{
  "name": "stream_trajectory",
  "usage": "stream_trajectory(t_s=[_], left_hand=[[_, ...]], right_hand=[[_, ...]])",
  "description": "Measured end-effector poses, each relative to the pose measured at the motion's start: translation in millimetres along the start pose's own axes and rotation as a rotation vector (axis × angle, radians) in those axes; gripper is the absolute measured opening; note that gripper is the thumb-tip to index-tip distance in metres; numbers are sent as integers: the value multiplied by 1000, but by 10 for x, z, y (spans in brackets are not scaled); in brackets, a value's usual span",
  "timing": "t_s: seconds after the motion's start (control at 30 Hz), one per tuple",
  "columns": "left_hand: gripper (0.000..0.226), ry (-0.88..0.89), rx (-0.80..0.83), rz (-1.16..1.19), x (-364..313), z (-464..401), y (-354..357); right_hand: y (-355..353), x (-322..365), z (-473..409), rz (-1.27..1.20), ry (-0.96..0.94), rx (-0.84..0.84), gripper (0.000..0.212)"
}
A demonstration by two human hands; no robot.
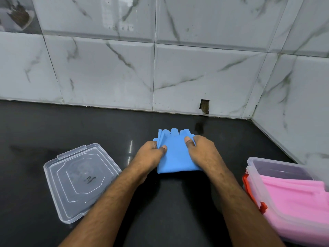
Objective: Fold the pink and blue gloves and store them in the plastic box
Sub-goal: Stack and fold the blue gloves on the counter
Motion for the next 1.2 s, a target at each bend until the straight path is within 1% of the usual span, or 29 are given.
stream_trajectory(t_s=[0.1, 0.17, 0.2, 0.27, 0.33, 0.43, 0.5, 0.57, 0.67, 0.77, 0.83, 0.9, 1.0, 1.1, 1.2], left_hand=[[25, 105, -94, -49, -106, 18, -49], [27, 215, -194, -182, -218, 46, -117], [29, 276, -238, -256, -272, 67, -136], [32, 352, -289, -351, -326, 103, -139], [33, 345, -296, -371, -312, 87, -136], [35, 283, -268, -365, -275, 16, -120], [36, 238, -256, -381, -256, -18, -93], [38, 205, -273, -440, -232, -22, -76], [36, 193, -304, -510, -248, 16, -74], [25, 182, -302, -542, -283, 46, -64], [15, 152, -289, -602, -270, 52, -46], [12, 140, -282, -636, -258, 65, -49], [20, 217, -300, -593, -331, 111, -73], [21, 334, -336, -590, -447, 187, -79], [23, 374, -286, -529, -450, 188, -62]], right_hand=[[-36, 46, 24, -46, -16, 26, 38], [-40, 38, 46, -81, -9, 92, 29], [-37, 29, 70, -81, 1, 136, 28], [-28, 16, 111, -36, 19, 209, 34], [-30, 32, 134, -5, 20, 225, 35], [-33, 35, 144, -19, 46, 203, 31], [-8, 26, 162, -41, 68, 219, 21], [25, 8, 182, -100, 99, 255, 6], [34, 1, 187, -155, 127, 261, 9], [30, 31, 200, -157, 131, 242, 6], [54, 27, 222, -155, 142, 270, 10], [80, 23, 250, -131, 142, 316, 13], [83, 31, 253, -105, 132, 341, 13], [62, 48, 257, -106, 146, 334, 18], [53, 61, 286, -95, 181, 346, 30]])
Point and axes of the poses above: each hand's wrist, its own z-axis away from the middle knuckle, its own y-axis out of the palm, x = y × z, the point moved 7 cm from there along -z, towards the middle knuckle, and after that the axes turned 3 degrees about -x, right-handed, at the moved point
